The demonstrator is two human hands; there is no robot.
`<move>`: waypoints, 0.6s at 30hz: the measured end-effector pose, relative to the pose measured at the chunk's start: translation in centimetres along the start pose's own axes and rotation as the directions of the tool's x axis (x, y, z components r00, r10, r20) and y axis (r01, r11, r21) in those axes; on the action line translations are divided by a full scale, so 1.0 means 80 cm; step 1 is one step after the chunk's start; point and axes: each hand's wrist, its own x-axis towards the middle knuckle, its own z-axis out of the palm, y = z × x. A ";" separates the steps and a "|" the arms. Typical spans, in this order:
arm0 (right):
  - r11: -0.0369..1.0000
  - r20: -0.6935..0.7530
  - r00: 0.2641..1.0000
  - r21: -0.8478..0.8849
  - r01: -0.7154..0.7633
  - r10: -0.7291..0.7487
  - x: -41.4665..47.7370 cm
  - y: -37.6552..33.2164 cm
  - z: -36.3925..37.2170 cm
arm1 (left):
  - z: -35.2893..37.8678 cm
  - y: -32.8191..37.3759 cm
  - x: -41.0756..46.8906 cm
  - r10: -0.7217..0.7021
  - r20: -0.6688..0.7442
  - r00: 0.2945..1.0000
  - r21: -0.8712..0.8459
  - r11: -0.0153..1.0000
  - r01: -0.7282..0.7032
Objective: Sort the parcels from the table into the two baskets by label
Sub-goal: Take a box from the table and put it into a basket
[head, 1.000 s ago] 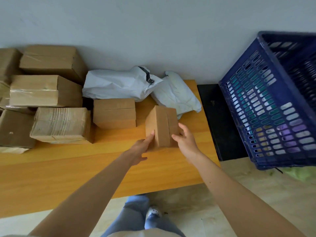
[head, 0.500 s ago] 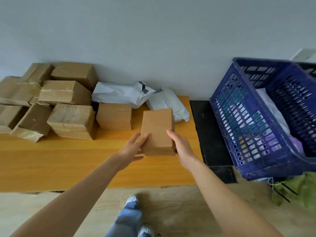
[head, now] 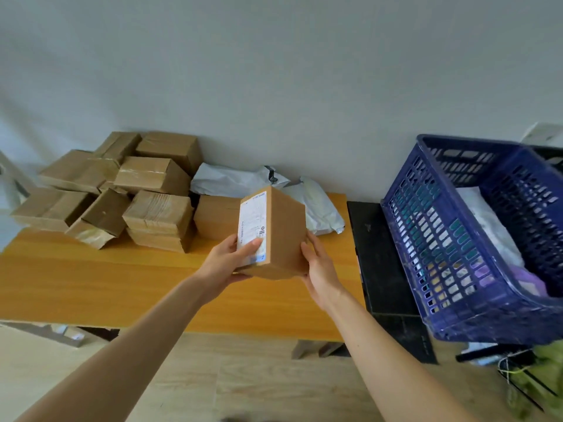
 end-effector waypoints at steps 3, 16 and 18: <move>0.999 0.013 0.999 -0.036 -0.030 0.031 -0.003 -0.013 0.015 | -0.014 0.010 -0.002 0.002 -0.012 1.000 -0.016 1.000 -0.002; 0.970 0.120 0.968 0.072 -0.231 0.221 -0.018 -0.024 0.071 | -0.087 0.093 -0.001 0.218 -0.013 0.976 0.621 0.767 -0.163; 0.951 0.082 0.962 0.152 -0.270 0.260 -0.021 -0.022 0.080 | -0.094 0.093 0.001 0.195 -0.120 0.973 0.589 0.803 -0.088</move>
